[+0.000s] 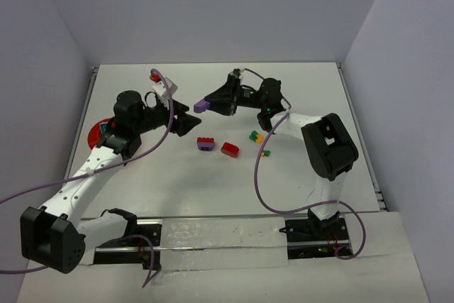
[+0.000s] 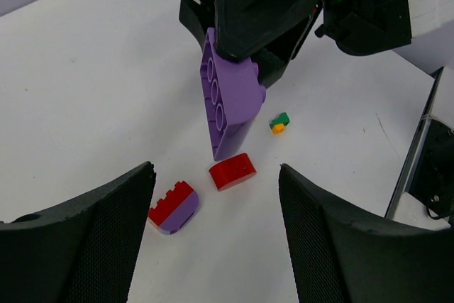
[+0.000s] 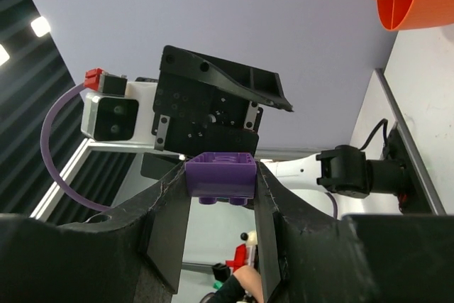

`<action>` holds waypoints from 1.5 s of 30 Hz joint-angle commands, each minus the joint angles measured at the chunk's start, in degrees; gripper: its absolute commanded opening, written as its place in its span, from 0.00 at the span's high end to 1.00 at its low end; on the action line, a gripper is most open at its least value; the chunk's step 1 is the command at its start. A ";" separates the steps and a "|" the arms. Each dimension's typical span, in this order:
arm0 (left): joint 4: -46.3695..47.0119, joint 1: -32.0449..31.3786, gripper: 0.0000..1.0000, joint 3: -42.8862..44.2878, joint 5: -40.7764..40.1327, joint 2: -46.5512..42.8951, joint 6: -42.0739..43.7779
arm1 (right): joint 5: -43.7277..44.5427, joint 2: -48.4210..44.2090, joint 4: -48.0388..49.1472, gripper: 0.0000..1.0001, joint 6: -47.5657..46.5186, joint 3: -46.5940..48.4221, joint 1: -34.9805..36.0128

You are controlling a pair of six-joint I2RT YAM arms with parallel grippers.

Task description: Sort the legos into containers by color

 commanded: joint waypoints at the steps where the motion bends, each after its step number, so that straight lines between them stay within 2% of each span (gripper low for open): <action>1: 5.75 -1.19 0.24 3.81 -1.26 0.78 -0.55 | 0.27 0.62 4.18 1.00 1.93 0.08 0.75; 11: 9.67 -2.19 0.28 4.75 -1.32 2.88 -0.89 | 0.98 0.32 4.45 1.00 4.36 -1.10 1.49; 16: 9.89 -2.61 0.38 6.10 -0.99 4.04 -0.85 | 1.04 0.80 4.70 1.00 4.94 -0.66 1.89; 18: 10.08 -2.74 0.44 6.22 -0.99 4.53 -0.87 | 0.89 0.78 4.78 1.00 5.03 -0.57 2.06; 23: 9.27 -3.05 0.67 6.45 -2.26 4.94 -0.83 | 0.76 0.74 4.75 1.00 4.86 -0.52 2.41; 27: 6.74 -3.05 0.98 7.04 -2.87 4.86 -0.22 | 0.63 0.72 4.53 1.00 4.70 -0.35 2.46; 28: 5.96 -3.05 1.00 7.12 -3.04 4.73 0.18 | 0.62 0.79 4.53 1.00 4.68 -0.25 2.46; 29: 4.97 -3.05 1.00 7.23 -3.18 4.56 0.60 | 0.50 0.86 4.53 0.92 4.55 -0.06 2.42; 30: 3.61 -3.03 1.00 7.43 -3.26 4.32 0.99 | 0.34 0.91 4.53 0.77 4.35 0.17 2.33; 32: 0.10 -2.80 1.00 8.19 -3.24 3.62 1.94 | 0.13 0.91 4.48 0.41 3.93 0.44 2.06; 33: -0.99 -2.62 1.00 8.42 -3.36 3.33 2.65 | -0.01 0.91 4.33 0.31 3.75 0.58 1.89; 34: -2.87 -2.52 1.00 8.79 -3.37 3.02 2.71 | -0.19 0.88 4.02 0.30 3.24 0.68 1.51; 36: -8.54 -0.84 1.00 10.09 -3.68 2.02 2.48 | -0.57 0.35 2.12 0.19 0.66 1.06 0.06; 40: -19.73 2.44 1.00 13.95 -7.99 2.26 2.62 | -1.14 -1.32 -6.48 0.12 -7.14 1.73 -2.46; 42: -28.71 4.66 1.00 16.97 -12.15 3.14 2.49 | -0.79 -3.17 -19.06 0.11 -17.72 2.94 -4.28; 45: -38.10 11.32 1.00 20.36 -13.76 5.93 3.30 | 1.94 -6.20 -44.66 0.09 -39.20 8.07 -5.74</action>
